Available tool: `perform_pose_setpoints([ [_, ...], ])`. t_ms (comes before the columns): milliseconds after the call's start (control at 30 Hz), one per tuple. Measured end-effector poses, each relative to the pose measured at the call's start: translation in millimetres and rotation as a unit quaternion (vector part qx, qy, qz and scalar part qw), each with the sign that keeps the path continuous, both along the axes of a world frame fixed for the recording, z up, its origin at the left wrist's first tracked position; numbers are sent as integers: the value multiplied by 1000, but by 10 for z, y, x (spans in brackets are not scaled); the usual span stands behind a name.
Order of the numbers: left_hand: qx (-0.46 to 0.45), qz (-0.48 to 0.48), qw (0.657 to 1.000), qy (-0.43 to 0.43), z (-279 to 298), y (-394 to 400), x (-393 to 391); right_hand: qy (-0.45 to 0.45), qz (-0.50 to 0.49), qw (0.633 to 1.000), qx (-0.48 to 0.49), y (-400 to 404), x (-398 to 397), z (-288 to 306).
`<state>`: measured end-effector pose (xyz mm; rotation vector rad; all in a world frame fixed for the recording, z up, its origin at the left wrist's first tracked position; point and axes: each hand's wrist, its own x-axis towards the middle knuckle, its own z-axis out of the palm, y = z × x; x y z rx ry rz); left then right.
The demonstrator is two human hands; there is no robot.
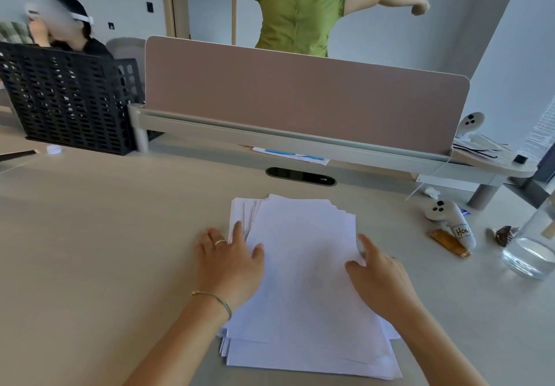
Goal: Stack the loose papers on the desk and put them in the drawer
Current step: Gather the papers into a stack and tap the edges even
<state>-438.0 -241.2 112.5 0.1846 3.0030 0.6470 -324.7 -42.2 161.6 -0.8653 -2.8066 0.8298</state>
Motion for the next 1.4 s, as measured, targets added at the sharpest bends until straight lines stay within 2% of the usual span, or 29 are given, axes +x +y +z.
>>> perform_pose_setpoints([
  [133, 48, -51, 998, 11, 31, 270, 243, 19, 9, 995, -93, -136, -99, 55],
  [200, 130, -46, 990, -7, 128, 251, 276, 20, 0, 994, -112, -103, -85, 65],
  [233, 213, -33, 976, -29, 177, 208, 241, 19, -9, 993, -120, -75, -51, 66],
  [300, 378, 2, 921, -96, 320, 129, 182, 17, -22, 989, -144, -18, 27, 64],
  [400, 516, 56, 836, -179, 456, 53, 105, 26, -33, 982, -182, 121, 126, 27],
  [467, 560, 105, 790, -225, 522, 14, 98, 38, -37, 979, -199, 214, 231, 4],
  [533, 579, 118, 760, -271, 551, -3, 140, 45, -45, 975, -214, 289, 332, -4],
  [600, 568, 93, 751, -324, 568, 34, 211, 49, -50, 970, -235, 331, 432, 23],
  [633, 554, 80, 760, -331, 557, 56, 246, 50, -51, 967, -246, 358, 477, 28],
  [733, 487, 62, 819, -297, 458, 167, 272, 57, -38, 956, -286, 421, 647, 22],
  [800, 413, 9, 884, -219, 465, 292, 385, 62, -21, 948, -311, 467, 764, 8],
  [867, 352, -44, 924, -144, 467, 436, 502, 70, -18, 944, -322, 481, 857, 6],
  [967, 331, -87, 939, -45, 542, 583, 677, 74, -22, 941, -329, 526, 914, -28],
  [1033, 389, -108, 915, -17, 682, 606, 718, 78, -41, 943, -321, 593, 903, -41],
  [1133, 497, -159, 853, 5, 1050, 569, 775, 171, -46, 927, -330, 720, 819, 57],
  [1267, 567, -223, 791, 47, 1485, 483, 793, 383, -4, 829, -407, 713, 660, 501],
  [1333, 600, -245, 757, 78, 1620, 458, 806, 452, 14, 807, -381, 613, 634, 741],
  [1400, 637, -244, 725, 98, 1671, 432, 805, 487, 27, 799, -350, 523, 636, 874],
])
